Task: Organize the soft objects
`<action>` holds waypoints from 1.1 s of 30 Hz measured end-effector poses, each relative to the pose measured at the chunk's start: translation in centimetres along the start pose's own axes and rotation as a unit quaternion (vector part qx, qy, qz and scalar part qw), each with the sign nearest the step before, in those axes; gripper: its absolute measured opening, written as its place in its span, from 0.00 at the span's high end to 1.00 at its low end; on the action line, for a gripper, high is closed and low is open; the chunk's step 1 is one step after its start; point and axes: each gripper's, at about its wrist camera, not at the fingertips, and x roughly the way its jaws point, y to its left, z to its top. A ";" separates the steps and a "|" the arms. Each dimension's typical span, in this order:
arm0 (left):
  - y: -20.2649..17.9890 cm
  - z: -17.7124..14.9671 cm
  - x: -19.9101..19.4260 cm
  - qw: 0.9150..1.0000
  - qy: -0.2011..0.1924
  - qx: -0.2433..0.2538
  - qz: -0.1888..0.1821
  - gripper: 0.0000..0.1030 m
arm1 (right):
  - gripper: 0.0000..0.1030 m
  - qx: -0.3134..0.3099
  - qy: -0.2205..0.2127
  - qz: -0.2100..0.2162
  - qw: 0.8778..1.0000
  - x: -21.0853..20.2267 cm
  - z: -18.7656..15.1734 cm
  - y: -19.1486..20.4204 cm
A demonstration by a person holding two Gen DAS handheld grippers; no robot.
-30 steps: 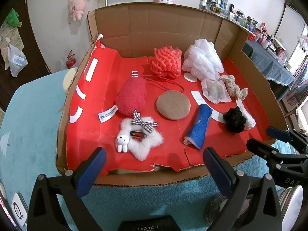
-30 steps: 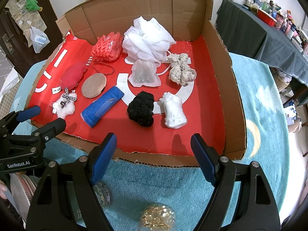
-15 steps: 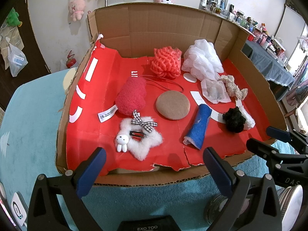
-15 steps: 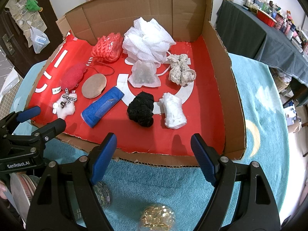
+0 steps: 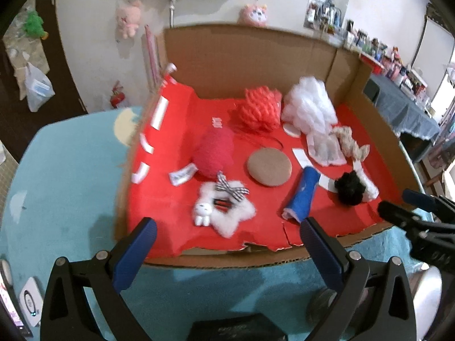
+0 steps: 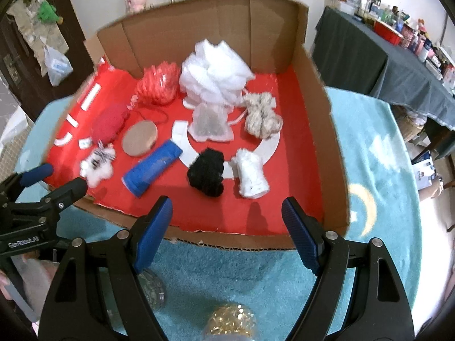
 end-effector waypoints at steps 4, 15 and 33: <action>0.7 -0.2 -3.2 0.999 -0.033 -0.001 0.007 0.01 | 0.24 0.003 -0.037 0.000 0.999 -3.6 0.4 -0.3; -1.4 -7.4 -13.4 0.986 -0.156 0.043 -0.035 0.00 | 0.12 -0.020 -0.141 0.018 0.990 -13.4 -6.4 1.2; -3.0 -17.2 -7.0 0.996 -0.082 0.014 -0.044 0.00 | 0.04 -0.012 -0.118 -0.003 0.993 -7.9 -18.8 2.3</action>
